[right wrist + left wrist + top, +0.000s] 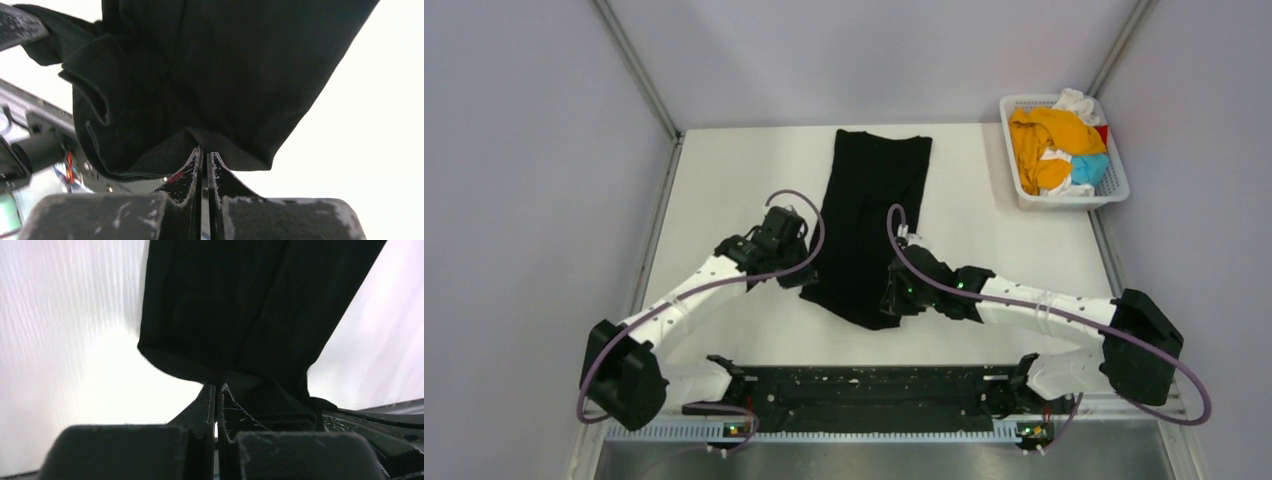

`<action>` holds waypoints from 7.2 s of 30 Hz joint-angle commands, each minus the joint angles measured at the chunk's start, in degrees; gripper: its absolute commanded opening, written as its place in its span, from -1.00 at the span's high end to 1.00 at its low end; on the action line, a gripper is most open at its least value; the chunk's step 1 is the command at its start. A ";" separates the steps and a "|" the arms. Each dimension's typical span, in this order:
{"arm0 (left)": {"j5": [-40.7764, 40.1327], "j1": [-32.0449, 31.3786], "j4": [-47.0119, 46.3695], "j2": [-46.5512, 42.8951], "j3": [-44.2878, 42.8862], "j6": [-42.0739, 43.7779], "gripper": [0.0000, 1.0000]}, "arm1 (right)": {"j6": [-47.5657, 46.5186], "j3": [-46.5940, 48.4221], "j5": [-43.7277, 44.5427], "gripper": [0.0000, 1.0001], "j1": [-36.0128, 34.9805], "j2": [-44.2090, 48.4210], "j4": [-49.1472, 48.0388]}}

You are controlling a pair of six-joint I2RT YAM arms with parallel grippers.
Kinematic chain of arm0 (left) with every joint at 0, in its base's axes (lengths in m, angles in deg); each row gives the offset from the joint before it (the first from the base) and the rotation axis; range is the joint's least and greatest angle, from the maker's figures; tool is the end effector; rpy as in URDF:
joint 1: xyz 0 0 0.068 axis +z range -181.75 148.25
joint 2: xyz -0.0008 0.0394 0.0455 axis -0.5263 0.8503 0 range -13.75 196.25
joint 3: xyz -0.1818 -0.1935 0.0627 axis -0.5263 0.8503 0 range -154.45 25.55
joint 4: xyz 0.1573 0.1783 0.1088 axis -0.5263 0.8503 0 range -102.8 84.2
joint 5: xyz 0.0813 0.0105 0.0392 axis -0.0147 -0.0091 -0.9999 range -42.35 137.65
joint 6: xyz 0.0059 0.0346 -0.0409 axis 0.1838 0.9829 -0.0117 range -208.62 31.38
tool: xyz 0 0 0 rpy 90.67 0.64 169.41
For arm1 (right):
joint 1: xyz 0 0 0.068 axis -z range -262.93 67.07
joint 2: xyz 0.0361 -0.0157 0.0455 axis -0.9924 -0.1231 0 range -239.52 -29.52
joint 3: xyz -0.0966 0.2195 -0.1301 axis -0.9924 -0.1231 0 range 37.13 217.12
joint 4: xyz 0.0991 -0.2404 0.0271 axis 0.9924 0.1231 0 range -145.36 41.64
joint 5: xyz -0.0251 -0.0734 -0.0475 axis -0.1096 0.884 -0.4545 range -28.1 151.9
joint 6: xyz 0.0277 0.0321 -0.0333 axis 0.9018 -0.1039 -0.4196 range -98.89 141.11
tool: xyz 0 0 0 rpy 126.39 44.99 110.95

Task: Fold and stack the t-shirts
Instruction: Fold the folded rectangular tshirt in 1/3 of the way, then grab one side of the 2/3 rectangular tshirt with both arms, then fold the long partially folded tshirt into a neat square

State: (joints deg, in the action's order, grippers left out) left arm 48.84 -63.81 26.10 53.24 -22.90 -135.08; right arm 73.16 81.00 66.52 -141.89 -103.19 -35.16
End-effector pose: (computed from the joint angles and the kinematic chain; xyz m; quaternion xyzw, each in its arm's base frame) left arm 0.1922 -0.1211 0.2431 -0.1174 0.9526 -0.1851 0.2108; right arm 0.1359 0.2201 0.2134 -0.0428 0.9381 0.2602 0.2248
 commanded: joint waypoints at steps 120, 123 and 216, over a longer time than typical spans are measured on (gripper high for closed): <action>10.56 19.30 -9.73 39.00 -16.51 10.50 0.94 | -59.18 12.60 -7.89 -0.65 16.45 -19.68 -2.54; 10.41 19.24 -8.75 39.23 -16.68 10.42 1.00 | -60.44 13.34 -6.39 -0.56 16.07 -22.57 -2.02; 21.28 16.33 -9.71 64.32 -73.00 3.22 1.00 | -36.89 25.65 -43.59 1.00 45.87 -25.92 -0.91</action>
State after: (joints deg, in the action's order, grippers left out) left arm 69.78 -47.87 20.50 115.22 -91.18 -130.10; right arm 36.29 103.69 21.28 -97.10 -127.89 -37.34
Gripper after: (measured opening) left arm 0.023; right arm 0.023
